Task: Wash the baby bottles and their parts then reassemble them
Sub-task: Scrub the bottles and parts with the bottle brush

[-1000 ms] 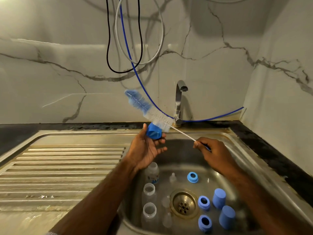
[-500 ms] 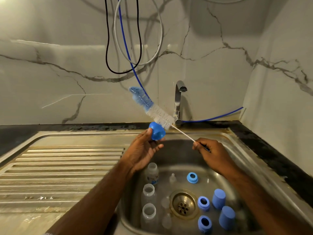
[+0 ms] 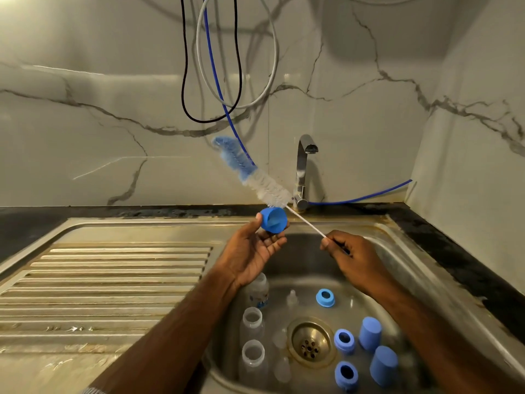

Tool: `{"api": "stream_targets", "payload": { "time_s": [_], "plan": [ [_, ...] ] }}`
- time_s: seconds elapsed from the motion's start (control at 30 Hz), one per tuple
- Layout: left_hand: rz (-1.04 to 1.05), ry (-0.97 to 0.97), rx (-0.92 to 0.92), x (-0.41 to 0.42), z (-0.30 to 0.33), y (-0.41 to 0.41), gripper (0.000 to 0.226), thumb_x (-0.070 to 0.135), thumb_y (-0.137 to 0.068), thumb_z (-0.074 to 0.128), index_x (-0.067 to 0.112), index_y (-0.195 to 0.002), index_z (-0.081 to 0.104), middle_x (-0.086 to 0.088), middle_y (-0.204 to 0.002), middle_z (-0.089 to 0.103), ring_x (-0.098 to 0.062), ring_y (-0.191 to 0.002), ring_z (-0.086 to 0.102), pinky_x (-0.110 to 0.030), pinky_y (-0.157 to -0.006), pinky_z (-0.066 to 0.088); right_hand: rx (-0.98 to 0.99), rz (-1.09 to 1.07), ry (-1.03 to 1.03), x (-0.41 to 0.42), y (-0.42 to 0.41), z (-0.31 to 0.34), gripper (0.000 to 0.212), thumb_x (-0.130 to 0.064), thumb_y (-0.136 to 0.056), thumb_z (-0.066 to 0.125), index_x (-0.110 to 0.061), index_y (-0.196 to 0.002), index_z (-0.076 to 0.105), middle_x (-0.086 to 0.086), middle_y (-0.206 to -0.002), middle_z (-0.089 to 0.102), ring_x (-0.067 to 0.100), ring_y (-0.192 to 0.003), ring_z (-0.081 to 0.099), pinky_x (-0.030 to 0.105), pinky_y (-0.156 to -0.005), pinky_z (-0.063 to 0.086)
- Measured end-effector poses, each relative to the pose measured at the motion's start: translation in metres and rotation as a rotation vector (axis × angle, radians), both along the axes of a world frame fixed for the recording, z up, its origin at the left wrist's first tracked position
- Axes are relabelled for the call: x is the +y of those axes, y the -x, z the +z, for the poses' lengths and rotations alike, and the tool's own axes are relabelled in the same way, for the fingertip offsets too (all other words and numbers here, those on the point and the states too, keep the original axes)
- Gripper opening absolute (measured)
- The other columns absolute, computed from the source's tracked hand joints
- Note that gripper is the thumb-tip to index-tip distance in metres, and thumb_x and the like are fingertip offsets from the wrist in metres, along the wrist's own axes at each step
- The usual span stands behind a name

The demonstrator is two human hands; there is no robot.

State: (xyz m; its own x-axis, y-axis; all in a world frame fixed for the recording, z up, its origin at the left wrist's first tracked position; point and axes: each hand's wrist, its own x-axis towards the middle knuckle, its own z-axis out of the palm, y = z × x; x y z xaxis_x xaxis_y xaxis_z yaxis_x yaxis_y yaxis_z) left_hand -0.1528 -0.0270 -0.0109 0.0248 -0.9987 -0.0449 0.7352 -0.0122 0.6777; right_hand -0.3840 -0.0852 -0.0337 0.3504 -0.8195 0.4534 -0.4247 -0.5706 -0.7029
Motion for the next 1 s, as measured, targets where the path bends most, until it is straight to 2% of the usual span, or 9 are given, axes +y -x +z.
{"api": "stream_targets", "payload": {
  "time_s": [0.13, 0.23, 0.47, 0.53, 0.63, 0.73, 0.8, 0.9, 1.0],
  "plan": [
    [0.067, 0.002, 0.061, 0.0, 0.001, -0.002, 0.054, 0.026, -0.084, 0.065, 0.006, -0.133, 0.056, -0.029, -0.137, 0.056, -0.033, -0.114, 0.065, -0.041, -0.089, 0.059, 0.005, -0.006, -0.018, -0.003, 0.009, 0.002, 0.02, -0.025, -0.099, 0.061, -0.035, -0.083, 0.068, -0.025, -0.079, 0.067, -0.006, -0.079, 0.061, 0.02, -0.07, 0.041],
    [0.073, -0.01, 0.094, -0.001, -0.001, -0.001, 0.049, 0.024, -0.086, 0.065, 0.004, -0.13, 0.058, -0.029, -0.135, 0.058, -0.034, -0.118, 0.064, -0.042, -0.092, 0.059, 0.005, -0.026, -0.034, -0.003, 0.01, 0.001, 0.018, -0.024, -0.099, 0.062, -0.034, -0.085, 0.069, -0.016, -0.077, 0.068, -0.008, -0.079, 0.06, 0.02, -0.072, 0.041],
    [0.074, -0.024, 0.189, -0.002, -0.002, 0.001, 0.036, 0.026, -0.101, 0.054, 0.001, -0.127, 0.058, -0.027, -0.116, 0.071, -0.03, -0.096, 0.075, -0.038, -0.081, 0.063, 0.108, 0.029, -0.051, 0.001, 0.005, 0.001, 0.017, -0.031, -0.1, 0.058, -0.035, -0.087, 0.069, -0.018, -0.08, 0.067, -0.007, -0.084, 0.06, 0.016, -0.073, 0.042],
    [0.072, -0.017, 0.193, -0.001, -0.001, -0.002, 0.04, 0.03, -0.102, 0.054, 0.001, -0.13, 0.057, -0.027, -0.116, 0.071, -0.029, -0.095, 0.075, -0.036, -0.075, 0.064, 0.089, -0.019, -0.078, -0.002, 0.012, 0.001, 0.017, -0.029, -0.099, 0.059, -0.035, -0.087, 0.069, -0.016, -0.083, 0.067, -0.006, -0.082, 0.06, 0.016, -0.073, 0.042],
    [0.101, -0.009, 0.123, -0.002, 0.0, -0.002, 0.048, 0.032, -0.098, 0.059, 0.0, -0.133, 0.054, -0.026, -0.124, 0.065, -0.028, -0.097, 0.072, -0.036, -0.08, 0.063, 0.063, -0.095, -0.104, -0.008, 0.024, 0.003, 0.016, -0.027, -0.099, 0.061, -0.03, -0.087, 0.071, -0.013, -0.077, 0.066, -0.001, -0.073, 0.06, 0.014, -0.067, 0.041],
    [0.144, 0.008, -0.107, -0.001, -0.01, 0.002, 0.051, 0.023, -0.086, 0.07, 0.005, -0.131, 0.054, -0.023, -0.126, 0.065, -0.031, -0.101, 0.072, -0.039, -0.081, 0.062, 0.085, -0.118, -0.142, -0.013, 0.04, 0.008, 0.019, -0.022, -0.099, 0.061, -0.021, -0.085, 0.074, -0.013, -0.072, 0.066, -0.001, -0.072, 0.06, 0.019, -0.07, 0.042],
    [0.161, 0.02, -0.386, -0.001, -0.023, 0.009, 0.051, 0.016, -0.078, 0.078, 0.01, -0.125, 0.058, -0.017, -0.119, 0.07, -0.029, -0.1, 0.074, -0.037, -0.078, 0.062, 0.122, -0.121, -0.233, -0.016, 0.049, 0.009, 0.016, -0.017, -0.098, 0.063, -0.014, -0.088, 0.075, -0.004, -0.078, 0.069, 0.007, -0.075, 0.063, 0.023, -0.071, 0.044],
    [0.145, 0.048, -0.832, -0.007, -0.041, 0.028, 0.044, 0.009, -0.078, 0.083, 0.018, -0.118, 0.065, -0.008, -0.112, 0.073, -0.021, -0.097, 0.074, -0.036, -0.079, 0.062, 0.163, -0.154, -0.354, -0.018, 0.059, 0.007, 0.012, -0.018, -0.095, 0.066, -0.012, -0.087, 0.071, 0.004, -0.072, 0.071, 0.004, -0.057, 0.06, 0.02, -0.056, 0.04],
    [0.012, 0.16, -1.159, -0.022, -0.059, 0.05, 0.047, 0.013, -0.076, 0.087, 0.023, -0.116, 0.067, 0.001, -0.109, 0.072, -0.014, -0.097, 0.072, -0.032, -0.084, 0.061, 0.136, -0.168, -0.422, -0.022, 0.069, 0.007, 0.014, -0.022, -0.096, 0.065, -0.012, -0.088, 0.07, 0.007, -0.074, 0.074, 0.008, -0.048, 0.051, 0.022, -0.048, 0.038]
  ]
}}
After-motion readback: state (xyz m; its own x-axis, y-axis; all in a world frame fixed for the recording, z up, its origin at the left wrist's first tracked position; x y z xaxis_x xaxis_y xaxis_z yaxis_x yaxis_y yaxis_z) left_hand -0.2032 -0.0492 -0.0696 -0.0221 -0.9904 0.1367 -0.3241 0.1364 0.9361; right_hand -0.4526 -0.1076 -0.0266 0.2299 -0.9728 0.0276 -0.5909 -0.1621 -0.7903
